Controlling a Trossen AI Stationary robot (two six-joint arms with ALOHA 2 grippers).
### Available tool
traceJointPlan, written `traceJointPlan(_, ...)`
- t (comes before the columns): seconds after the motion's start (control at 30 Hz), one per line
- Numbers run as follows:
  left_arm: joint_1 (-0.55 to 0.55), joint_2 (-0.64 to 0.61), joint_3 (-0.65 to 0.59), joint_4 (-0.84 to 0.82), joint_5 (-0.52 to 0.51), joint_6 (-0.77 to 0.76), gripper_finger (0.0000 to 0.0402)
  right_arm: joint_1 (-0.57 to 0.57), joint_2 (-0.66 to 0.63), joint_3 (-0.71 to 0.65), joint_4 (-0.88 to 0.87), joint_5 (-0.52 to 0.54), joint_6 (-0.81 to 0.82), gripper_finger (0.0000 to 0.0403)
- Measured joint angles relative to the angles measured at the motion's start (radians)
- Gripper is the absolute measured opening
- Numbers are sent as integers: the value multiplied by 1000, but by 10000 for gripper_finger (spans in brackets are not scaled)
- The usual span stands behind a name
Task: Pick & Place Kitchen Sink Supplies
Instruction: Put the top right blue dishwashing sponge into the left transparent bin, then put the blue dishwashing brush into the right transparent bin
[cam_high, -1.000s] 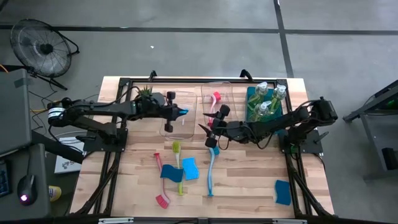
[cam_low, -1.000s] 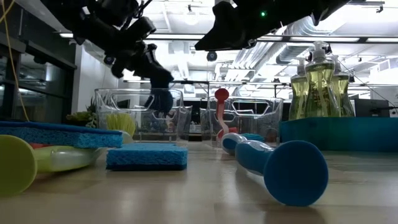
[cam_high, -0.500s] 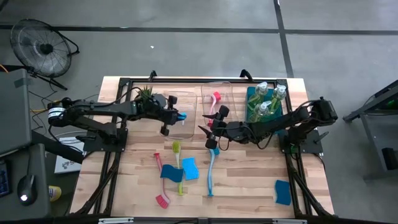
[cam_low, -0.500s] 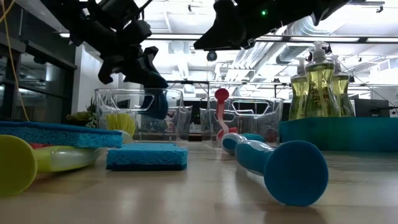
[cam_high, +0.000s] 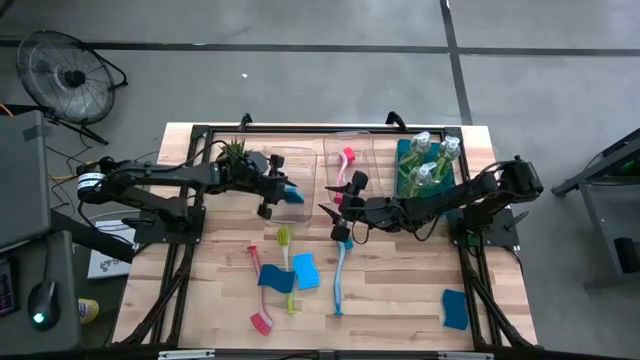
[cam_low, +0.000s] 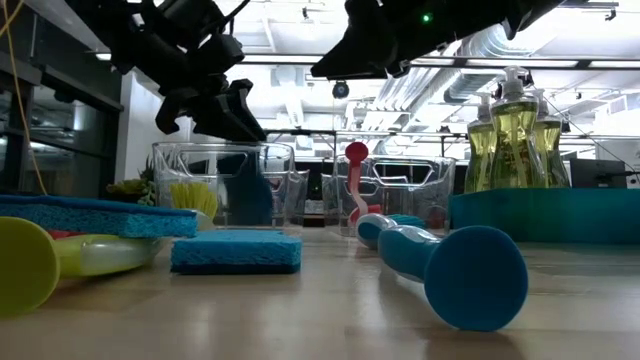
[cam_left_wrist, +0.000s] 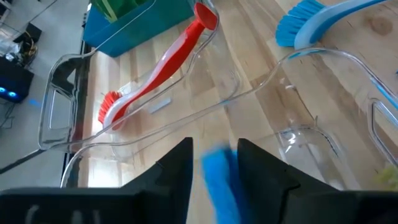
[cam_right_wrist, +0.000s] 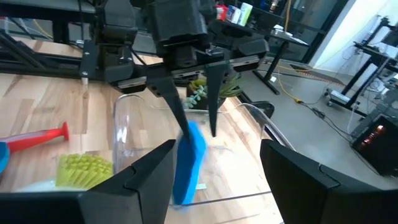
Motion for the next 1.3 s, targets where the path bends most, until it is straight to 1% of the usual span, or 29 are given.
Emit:
traceJointPlan(0.27, 0, 0, 0, 0, -11, -37, 144, 10, 0, 0, 0, -14, 5, 227)
traceJointPlan(0.37, 0, -4, 13, -2, -6, -45, 152, 18, -16, 0, -21, -29, 53, 228)
traceJointPlan(0.5, 0, -31, 38, 1, 47, -44, 155, 18, -75, 0, -141, -121, 95, 227)
traceJointPlan(0.6, 0, -82, 44, 2, 53, -49, 156, 17, -119, 0, -252, -194, 152, 222)
traceJointPlan(0.77, -2, -176, 43, -28, 50, -52, 156, 17, -177, 0, -379, -314, 378, 213)
traceJointPlan(0.93, -37, -243, 8, -29, 49, -52, 156, 24, -179, 0, -506, -407, 646, 204)
traceJointPlan(1.1, -112, -282, -42, 1, 41, -59, 156, 64, -172, -1, -637, -424, 865, 195)
traceJointPlan(1.23, -181, -306, -62, 0, -6, -64, 156, 101, -166, 0, -705, -400, 1021, 190)
traceJointPlan(1.3, -216, -319, -68, 1, -32, -55, 156, 118, -150, 0, -726, -412, 1093, 189)
